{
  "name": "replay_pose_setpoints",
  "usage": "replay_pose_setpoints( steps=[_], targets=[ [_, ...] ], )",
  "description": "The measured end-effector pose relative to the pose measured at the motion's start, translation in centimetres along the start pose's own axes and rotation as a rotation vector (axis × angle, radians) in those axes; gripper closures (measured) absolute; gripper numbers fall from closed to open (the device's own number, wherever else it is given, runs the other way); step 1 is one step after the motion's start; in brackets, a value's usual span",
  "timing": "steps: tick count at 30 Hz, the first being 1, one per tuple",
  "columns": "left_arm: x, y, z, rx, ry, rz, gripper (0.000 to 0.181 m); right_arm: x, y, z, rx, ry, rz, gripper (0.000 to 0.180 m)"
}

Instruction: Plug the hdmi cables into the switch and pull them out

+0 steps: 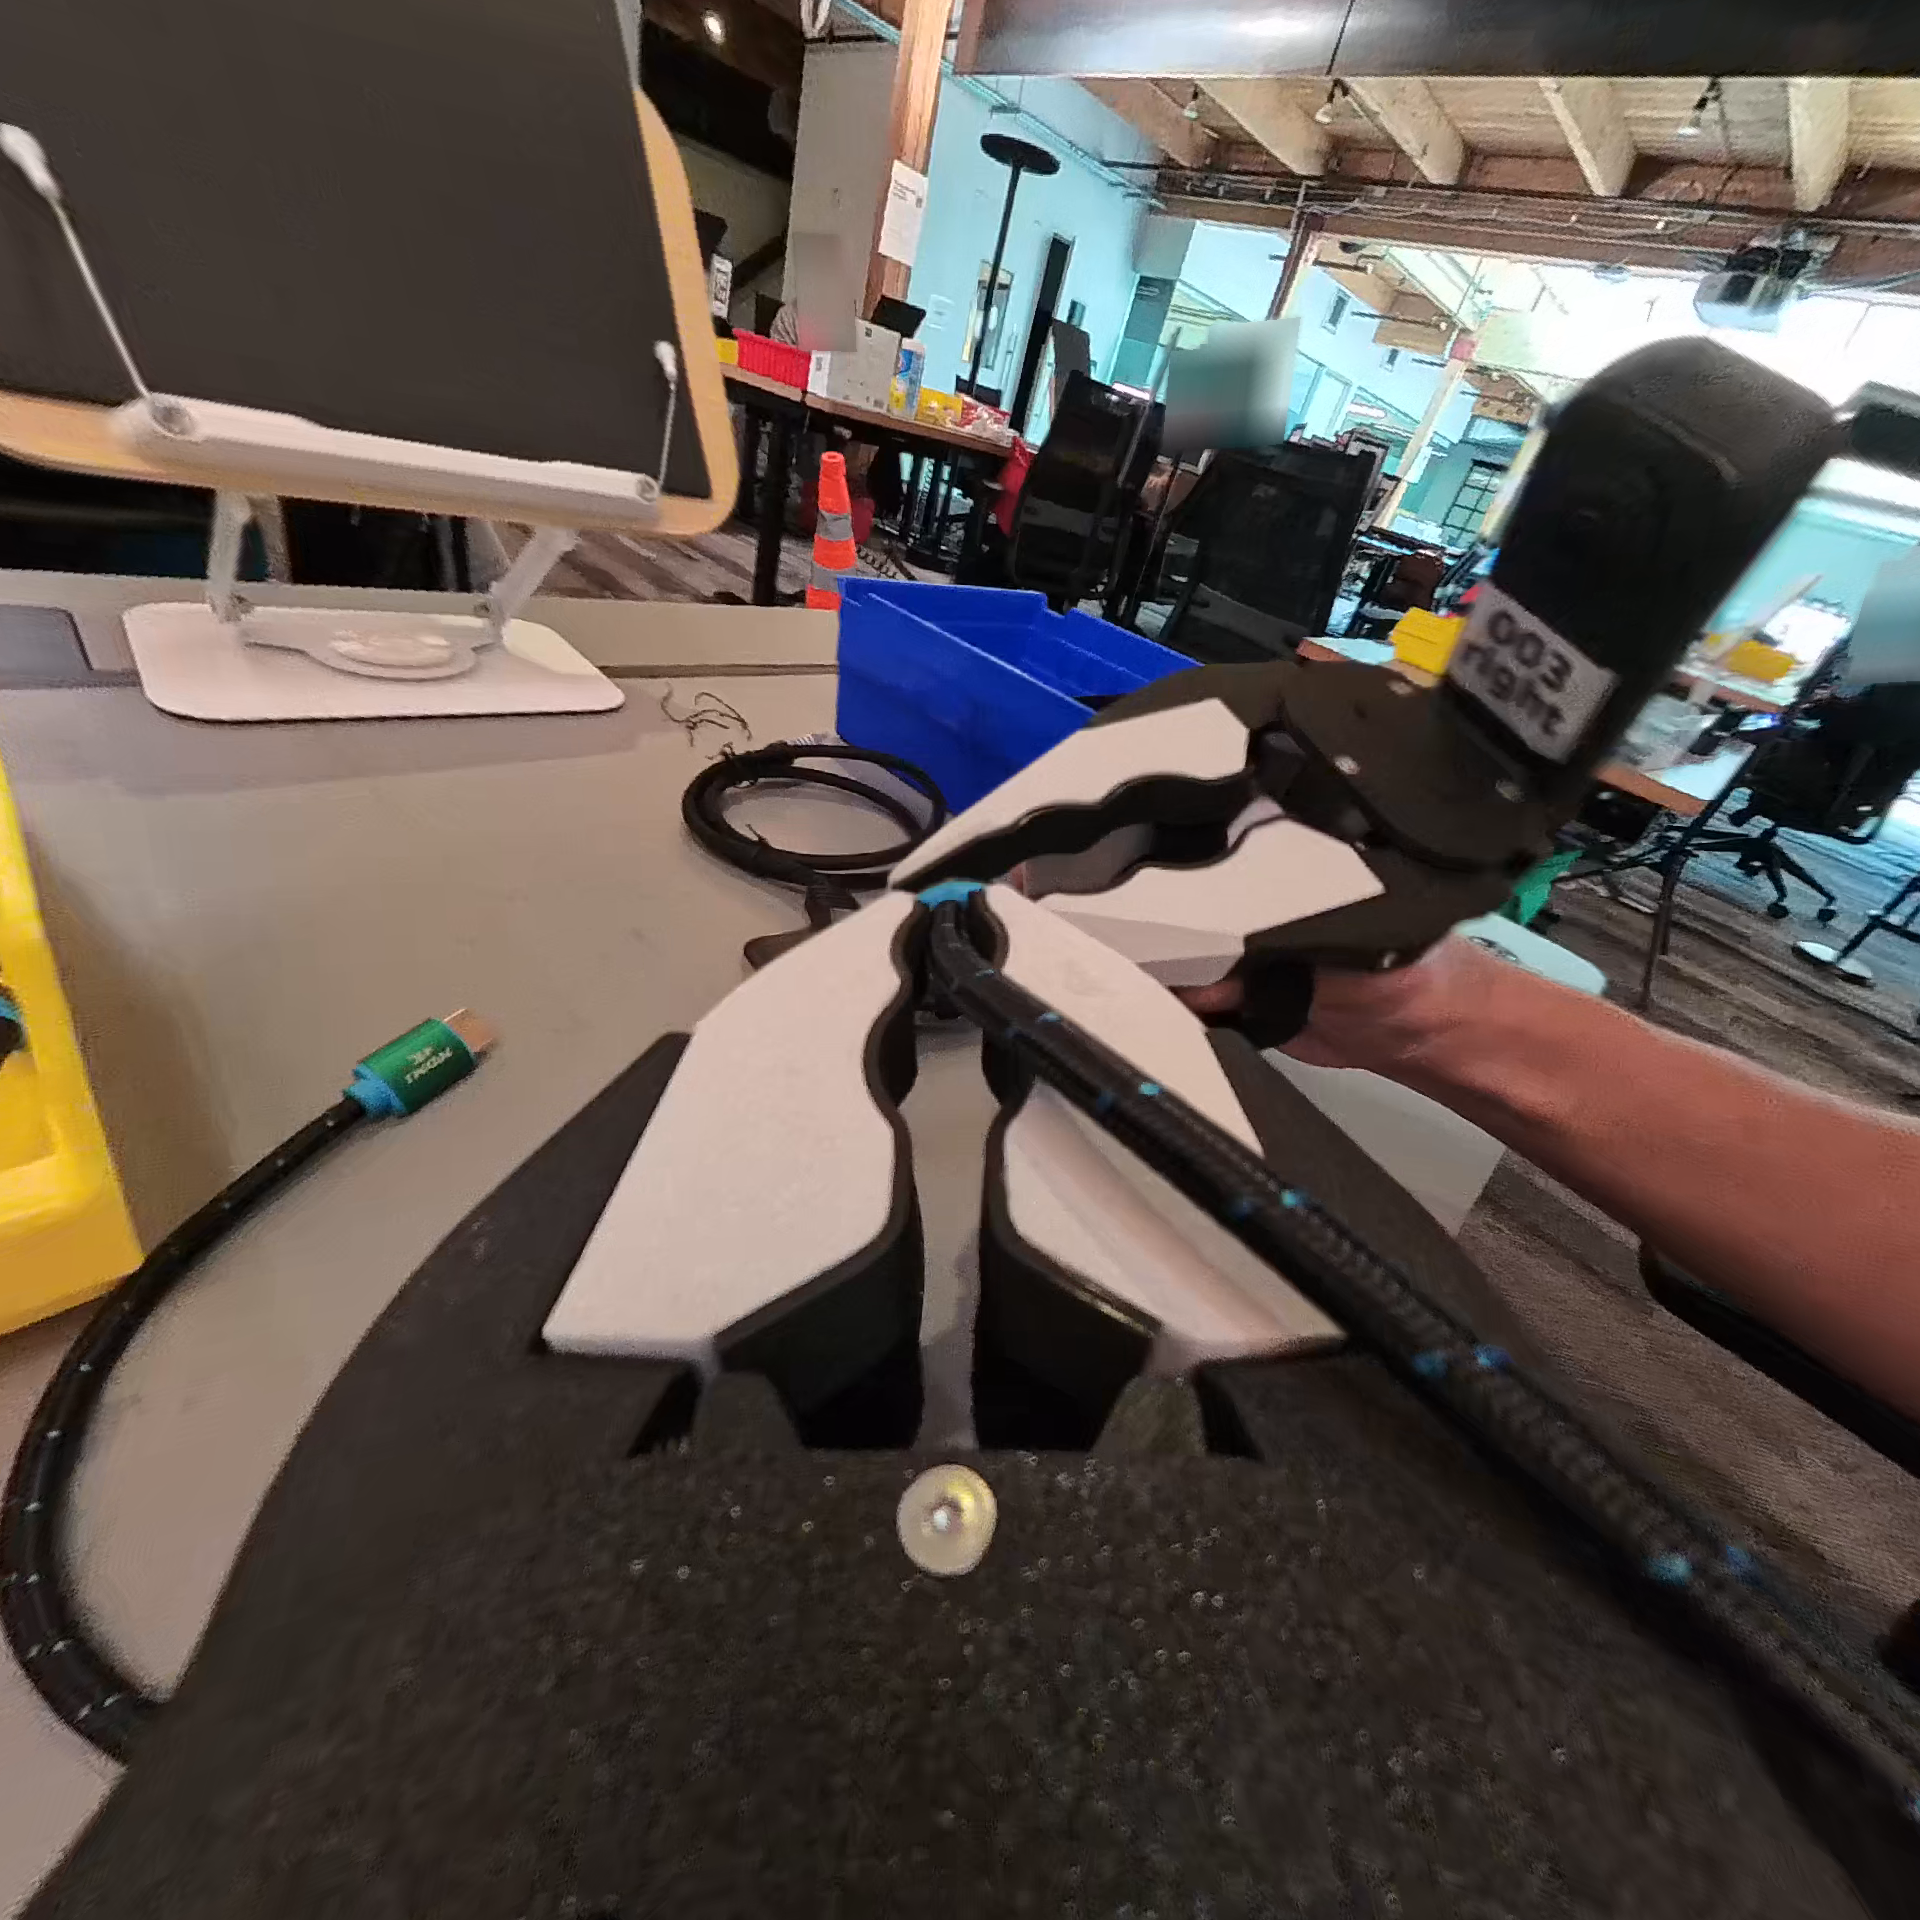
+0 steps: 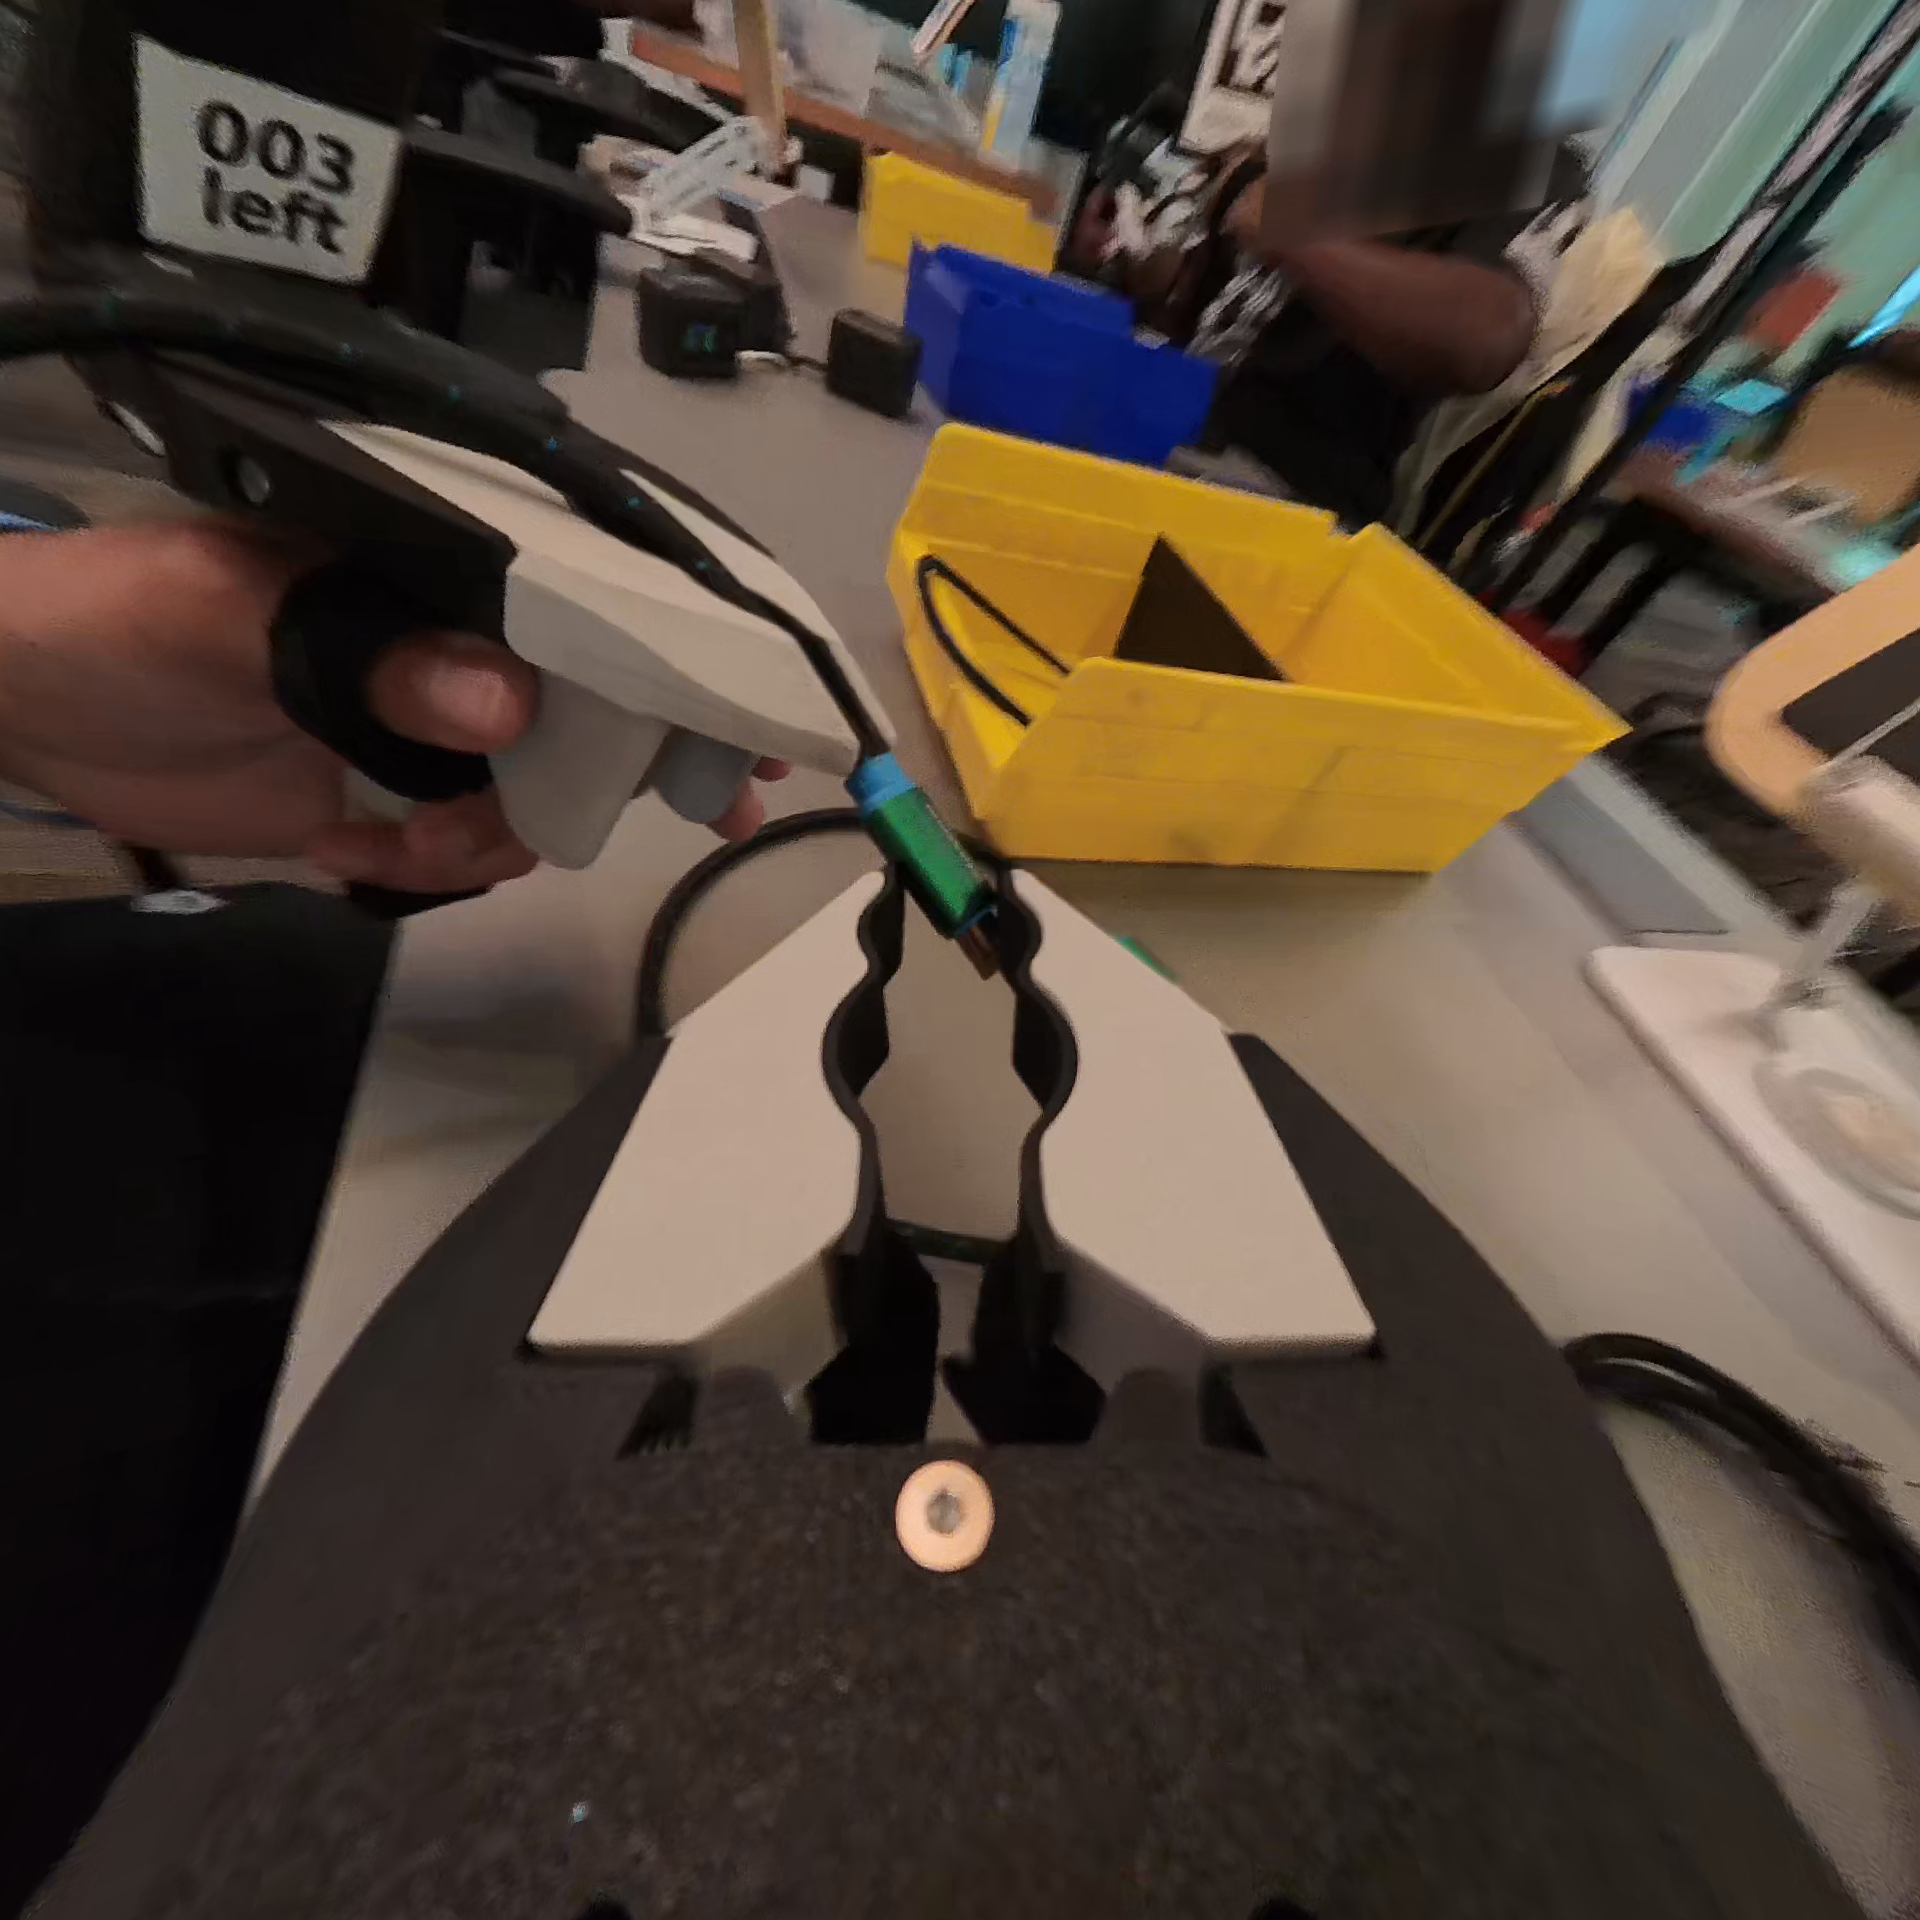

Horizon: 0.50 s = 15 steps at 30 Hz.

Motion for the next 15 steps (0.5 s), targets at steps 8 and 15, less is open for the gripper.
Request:
replay_pose_setpoints(
  steps=[8, 15],
  targets=[
    [-0.2, 0.7, -0.8, 0.036, -0.117, -0.049, 0.156, -1.6, -3.0, 5.0, 0.505, 0.26, 0.174, 0.163],
    [-0.4, 1.0, -2.1, 0.08, -0.128, -0.123, 0.156, 0.8, -4.1, 6.8, 0.795, 0.517, 0.297, 0.163]
  ],
)
Point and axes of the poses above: each gripper's, where its closed fingertips meet, x out along the fingers, y out of its top, z = x × y across the jaws, the point moved 9 cm from there along -x, back along the fingers, and after that the axes turned 14 degrees about -x, right-handed, at the moved point
